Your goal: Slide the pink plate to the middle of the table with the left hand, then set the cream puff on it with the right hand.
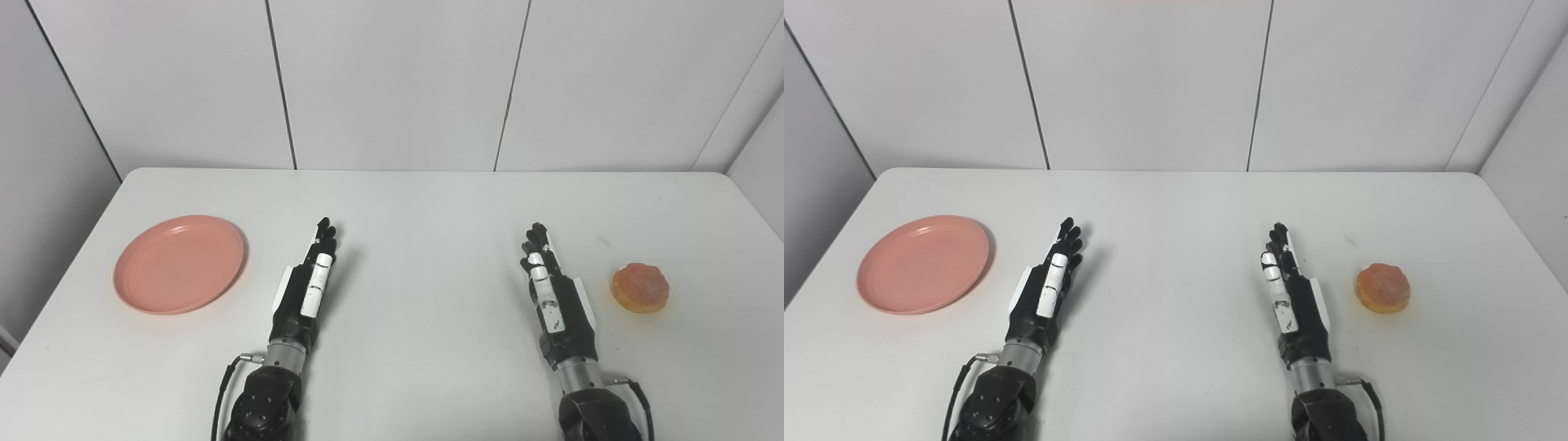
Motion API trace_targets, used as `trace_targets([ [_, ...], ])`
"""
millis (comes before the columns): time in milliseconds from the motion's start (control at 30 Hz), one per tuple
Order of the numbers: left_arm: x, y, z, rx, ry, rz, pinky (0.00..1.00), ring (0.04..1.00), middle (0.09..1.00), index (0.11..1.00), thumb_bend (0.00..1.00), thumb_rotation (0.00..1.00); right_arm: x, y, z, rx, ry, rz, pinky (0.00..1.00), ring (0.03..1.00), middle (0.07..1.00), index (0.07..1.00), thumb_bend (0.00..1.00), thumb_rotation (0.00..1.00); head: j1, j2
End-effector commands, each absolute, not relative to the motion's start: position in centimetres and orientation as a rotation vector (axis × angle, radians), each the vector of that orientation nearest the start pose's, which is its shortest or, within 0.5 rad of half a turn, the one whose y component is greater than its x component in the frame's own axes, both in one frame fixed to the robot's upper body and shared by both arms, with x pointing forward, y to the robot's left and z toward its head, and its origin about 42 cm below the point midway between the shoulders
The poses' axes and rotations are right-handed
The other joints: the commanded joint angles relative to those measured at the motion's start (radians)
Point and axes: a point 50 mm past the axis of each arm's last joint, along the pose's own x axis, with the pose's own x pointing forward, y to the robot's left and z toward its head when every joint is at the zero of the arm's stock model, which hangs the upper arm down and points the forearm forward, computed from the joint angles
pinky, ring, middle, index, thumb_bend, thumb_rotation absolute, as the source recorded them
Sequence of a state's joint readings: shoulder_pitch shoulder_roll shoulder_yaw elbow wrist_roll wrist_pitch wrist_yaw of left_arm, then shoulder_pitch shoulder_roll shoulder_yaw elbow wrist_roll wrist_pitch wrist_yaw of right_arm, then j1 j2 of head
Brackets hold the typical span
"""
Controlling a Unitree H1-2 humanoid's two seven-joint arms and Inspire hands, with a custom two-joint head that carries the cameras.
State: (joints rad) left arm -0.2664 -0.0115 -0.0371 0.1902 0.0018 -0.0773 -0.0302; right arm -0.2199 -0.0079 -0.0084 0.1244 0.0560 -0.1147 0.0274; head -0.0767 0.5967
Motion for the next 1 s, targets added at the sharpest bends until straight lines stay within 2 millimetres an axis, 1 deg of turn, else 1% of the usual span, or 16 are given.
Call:
trace_targets([
  [0,35.69,17.70,11.23,0.015,-0.087,-0.135,1.00,1.000,1.000,1.000,0.66,1.00,34.52,-19.69,12.10,0.053,-0.167,0.061,1.00,1.000,1.000,1.000,0.60,0.90,0.001,0.000],
  [67,35.66,17.73,11.22,0.009,-0.087,-0.137,1.00,1.000,1.000,1.000,0.66,1.00,34.45,-19.65,12.17,0.052,-0.164,0.059,1.00,1.000,1.000,1.000,0.60,0.89,0.001,0.000],
  [167,35.71,17.65,11.22,0.007,-0.087,-0.133,1.00,1.000,1.000,1.000,0.66,1.00,34.40,-19.59,12.27,0.054,-0.166,0.057,1.00,1.000,1.000,1.000,0.57,0.89,0.002,0.000],
  [333,35.76,17.67,11.26,0.009,-0.086,-0.141,1.00,1.000,1.000,1.000,0.65,1.00,34.51,-19.69,12.16,0.052,-0.170,0.062,1.00,1.000,1.000,1.000,0.59,0.90,0.001,-0.001],
  [467,35.81,17.71,11.23,0.019,-0.087,-0.140,1.00,1.000,1.000,1.000,0.65,1.00,34.60,-19.64,12.04,0.069,-0.174,0.061,1.00,1.000,1.000,1.000,0.60,0.88,0.001,-0.003],
  [733,35.75,17.71,11.26,-0.009,-0.079,-0.152,1.00,1.000,1.000,1.000,0.64,1.00,34.69,-19.61,12.02,0.070,-0.178,0.067,1.00,1.000,1.000,1.000,0.58,0.87,0.001,-0.003],
  [833,35.77,17.71,11.23,-0.015,-0.076,-0.153,1.00,1.000,1.000,1.000,0.64,1.00,34.69,-19.72,11.92,0.052,-0.172,0.066,1.00,1.000,1.000,1.000,0.61,0.90,0.001,-0.002],
  [967,35.79,17.78,11.19,0.003,-0.079,-0.150,1.00,1.000,1.000,1.000,0.66,1.00,34.59,-19.65,12.15,0.060,-0.167,0.061,1.00,1.000,1.000,1.000,0.61,0.89,0.001,-0.002],
])
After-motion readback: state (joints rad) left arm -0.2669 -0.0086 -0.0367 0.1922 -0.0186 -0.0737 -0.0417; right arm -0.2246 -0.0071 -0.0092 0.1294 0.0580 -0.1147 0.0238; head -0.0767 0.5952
